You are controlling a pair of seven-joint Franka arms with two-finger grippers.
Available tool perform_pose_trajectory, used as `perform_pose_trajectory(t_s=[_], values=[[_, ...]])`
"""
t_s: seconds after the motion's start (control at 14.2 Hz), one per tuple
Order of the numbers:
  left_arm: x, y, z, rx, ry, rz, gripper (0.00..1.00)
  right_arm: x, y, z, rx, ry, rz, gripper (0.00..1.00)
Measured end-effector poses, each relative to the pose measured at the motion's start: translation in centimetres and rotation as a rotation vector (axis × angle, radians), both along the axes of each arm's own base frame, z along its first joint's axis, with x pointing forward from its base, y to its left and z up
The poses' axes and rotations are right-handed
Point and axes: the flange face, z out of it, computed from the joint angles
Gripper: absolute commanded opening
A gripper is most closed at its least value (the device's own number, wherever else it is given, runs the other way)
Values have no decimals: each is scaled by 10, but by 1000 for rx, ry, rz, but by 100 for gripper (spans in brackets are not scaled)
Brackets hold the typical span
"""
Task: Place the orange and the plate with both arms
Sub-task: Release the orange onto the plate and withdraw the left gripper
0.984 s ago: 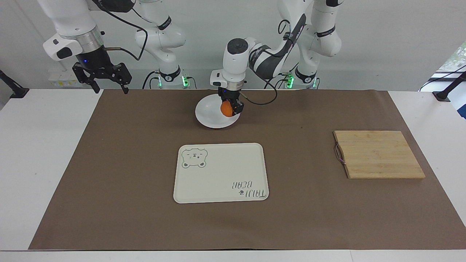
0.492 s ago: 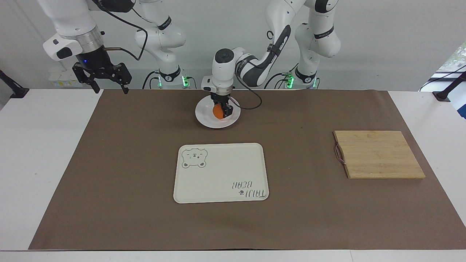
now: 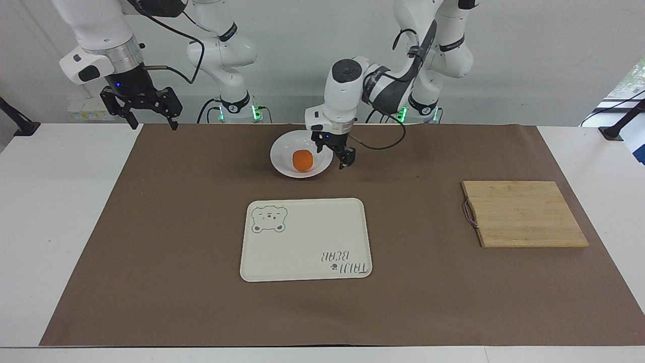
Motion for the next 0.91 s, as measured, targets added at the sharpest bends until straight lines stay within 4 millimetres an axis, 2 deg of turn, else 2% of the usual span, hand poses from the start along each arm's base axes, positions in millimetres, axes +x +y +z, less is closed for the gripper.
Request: perform_pose_trajectory(t_s=[0.21, 0.42, 0.63, 0.77, 0.91], values=[[44, 49, 43, -36, -43, 111, 100, 0, 0, 0, 0, 0, 0, 100], [70, 102, 87, -72, -34, 224, 100, -5, -8, -2, 2, 34, -14, 100], [100, 157, 139, -104, -64, 327, 100, -10, -14, -1, 5, 56, -26, 100], [116, 192, 159, -116, -89, 391, 100, -11, -16, -1, 6, 57, -31, 100], [129, 229, 165, -113, -92, 456, 100, -12, -13, -6, 30, 72, -29, 100]])
